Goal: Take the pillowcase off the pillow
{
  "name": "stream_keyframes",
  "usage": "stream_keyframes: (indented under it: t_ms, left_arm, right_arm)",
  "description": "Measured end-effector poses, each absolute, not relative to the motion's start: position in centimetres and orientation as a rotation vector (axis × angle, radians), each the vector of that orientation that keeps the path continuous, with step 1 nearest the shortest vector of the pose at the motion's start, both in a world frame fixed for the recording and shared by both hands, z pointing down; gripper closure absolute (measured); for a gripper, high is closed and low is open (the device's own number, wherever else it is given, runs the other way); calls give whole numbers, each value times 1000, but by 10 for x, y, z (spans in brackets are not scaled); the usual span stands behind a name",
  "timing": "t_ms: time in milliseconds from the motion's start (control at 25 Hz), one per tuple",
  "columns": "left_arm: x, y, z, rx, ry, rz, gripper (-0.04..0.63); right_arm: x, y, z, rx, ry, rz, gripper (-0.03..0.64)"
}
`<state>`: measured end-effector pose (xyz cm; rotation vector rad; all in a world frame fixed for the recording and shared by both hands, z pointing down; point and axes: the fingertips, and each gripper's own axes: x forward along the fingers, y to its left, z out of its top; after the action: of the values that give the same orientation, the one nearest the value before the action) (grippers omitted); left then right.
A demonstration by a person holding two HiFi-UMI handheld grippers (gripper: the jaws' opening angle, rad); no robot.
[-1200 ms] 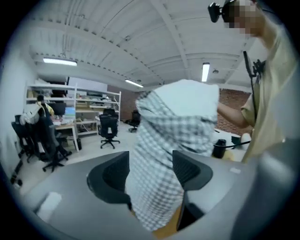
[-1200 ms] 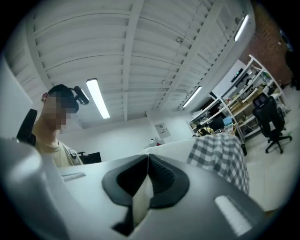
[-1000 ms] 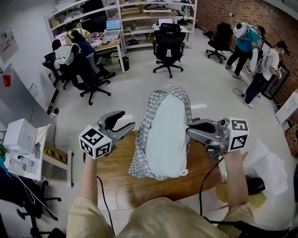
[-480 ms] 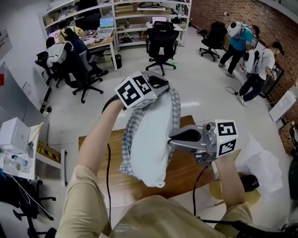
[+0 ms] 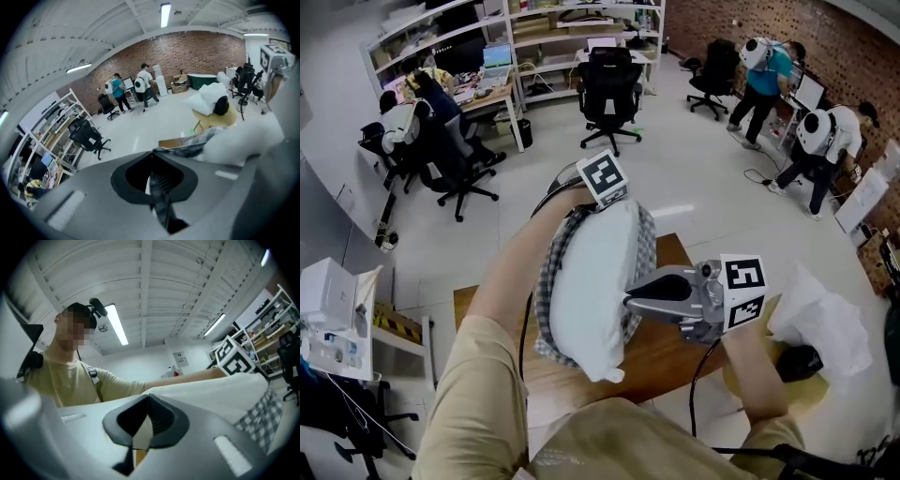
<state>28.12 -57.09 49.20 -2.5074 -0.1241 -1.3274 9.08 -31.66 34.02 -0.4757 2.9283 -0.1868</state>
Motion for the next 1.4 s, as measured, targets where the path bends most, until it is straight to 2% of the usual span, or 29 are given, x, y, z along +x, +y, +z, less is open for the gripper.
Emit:
stream_keyframes:
  t_ms: [120,240,320,400,520,720,840,1040,1160,1240,1320,1400]
  left_arm:
    - [263,-611,575,-2553,-59,-1538,588]
    - [209,-660,645,-2745,109,-1636,588]
    - [196,-681,658,-3018,176,-1431,583]
    - [202,-691,636,-3255,185,-1023,506]
    - [185,-675,581,-3334,212,-689,470]
    - [122,-602,503,-3246,277,-418,403]
    - [98,-532,473,-3185,203,-231,370]
    - [88,-410,492,-3093,54,-56,279]
    - [99,-387,534,-3032,161,-142,299]
    - [106,-388,550,-3083,229,-131,458]
    - [108,-391,554,-3147,280,-76,533]
    - [104,-394,557,-3151,321,-69,566]
  right_arm:
    - [100,-311,341,-534,2893,-193,615]
    - [110,-333,349,-667,2808,-287,615]
    - [121,-341,355,-709,2736,-357,615]
    - [136,-341,354,-714,2679,-385,615]
    - [168,-344,343,-769,2611,-375,614]
    - [216,-371,341,-903,2488,-392,614]
    - [221,-381,327,-889,2506,-283,614]
    - [239,-400,330,-879,2455,-230,612]
    - [237,-404,329,-856,2455,-239,612]
    - [232,-403,324,-838,2464,-240,612]
    - [228,-404,320,-826,2467,-250,612]
    - [228,-405,316,-832,2449,-256,612]
